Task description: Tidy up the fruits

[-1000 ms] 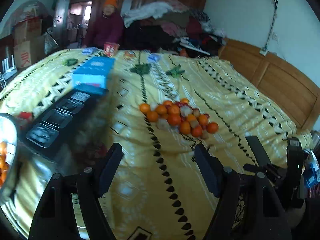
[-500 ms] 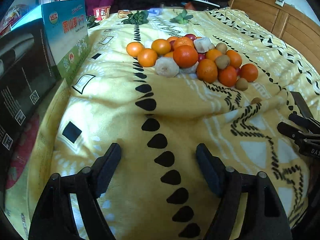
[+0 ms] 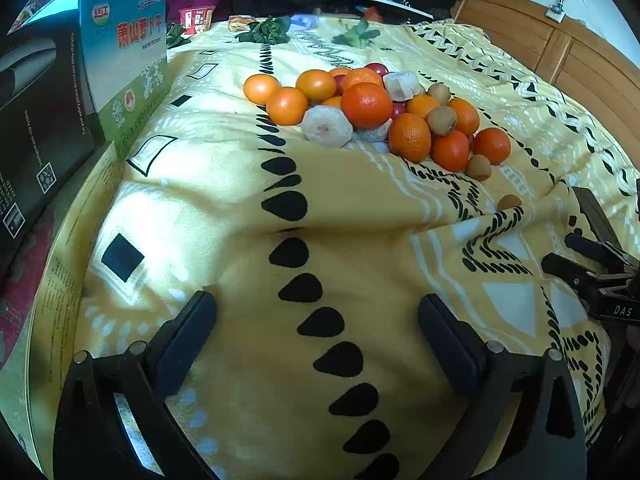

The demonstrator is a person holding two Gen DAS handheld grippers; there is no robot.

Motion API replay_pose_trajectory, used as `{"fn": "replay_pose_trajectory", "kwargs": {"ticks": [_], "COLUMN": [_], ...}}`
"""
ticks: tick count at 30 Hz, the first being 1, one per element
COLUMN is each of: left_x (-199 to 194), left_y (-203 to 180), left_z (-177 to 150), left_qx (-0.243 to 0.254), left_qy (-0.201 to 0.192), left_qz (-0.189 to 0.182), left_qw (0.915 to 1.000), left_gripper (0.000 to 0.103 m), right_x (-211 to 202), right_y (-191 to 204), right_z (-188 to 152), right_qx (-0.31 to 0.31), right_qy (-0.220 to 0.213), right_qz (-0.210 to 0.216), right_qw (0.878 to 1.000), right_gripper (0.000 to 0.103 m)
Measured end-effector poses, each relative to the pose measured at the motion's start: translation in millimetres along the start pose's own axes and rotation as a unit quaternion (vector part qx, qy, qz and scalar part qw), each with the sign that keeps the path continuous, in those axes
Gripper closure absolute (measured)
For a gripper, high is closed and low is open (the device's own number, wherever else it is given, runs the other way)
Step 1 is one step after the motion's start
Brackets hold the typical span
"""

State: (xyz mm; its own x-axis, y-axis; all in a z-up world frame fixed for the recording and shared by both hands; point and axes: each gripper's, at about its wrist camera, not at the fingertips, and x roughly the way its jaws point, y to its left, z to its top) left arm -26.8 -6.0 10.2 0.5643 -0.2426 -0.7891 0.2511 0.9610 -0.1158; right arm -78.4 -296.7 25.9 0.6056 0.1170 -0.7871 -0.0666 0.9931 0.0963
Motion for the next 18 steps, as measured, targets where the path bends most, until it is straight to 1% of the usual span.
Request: {"fn": "replay_pose_trajectory", "kwargs": {"ticks": [18], "left_x": [2.1], "left_y": [-0.6], "left_z": [0.8], "left_qx": [0.001], "left_qy": [0.002], "left_qz": [0.002], "left_qw": [1.0], "left_gripper": [0.0], "right_x": [1.6], "right_y": [0.1], "right_z": [1.1], "right_qx": [-0.001], "right_qy": [0.001], "right_qz": [-0.002], "right_qw": [1.0], "right_gripper": [0.0]}}
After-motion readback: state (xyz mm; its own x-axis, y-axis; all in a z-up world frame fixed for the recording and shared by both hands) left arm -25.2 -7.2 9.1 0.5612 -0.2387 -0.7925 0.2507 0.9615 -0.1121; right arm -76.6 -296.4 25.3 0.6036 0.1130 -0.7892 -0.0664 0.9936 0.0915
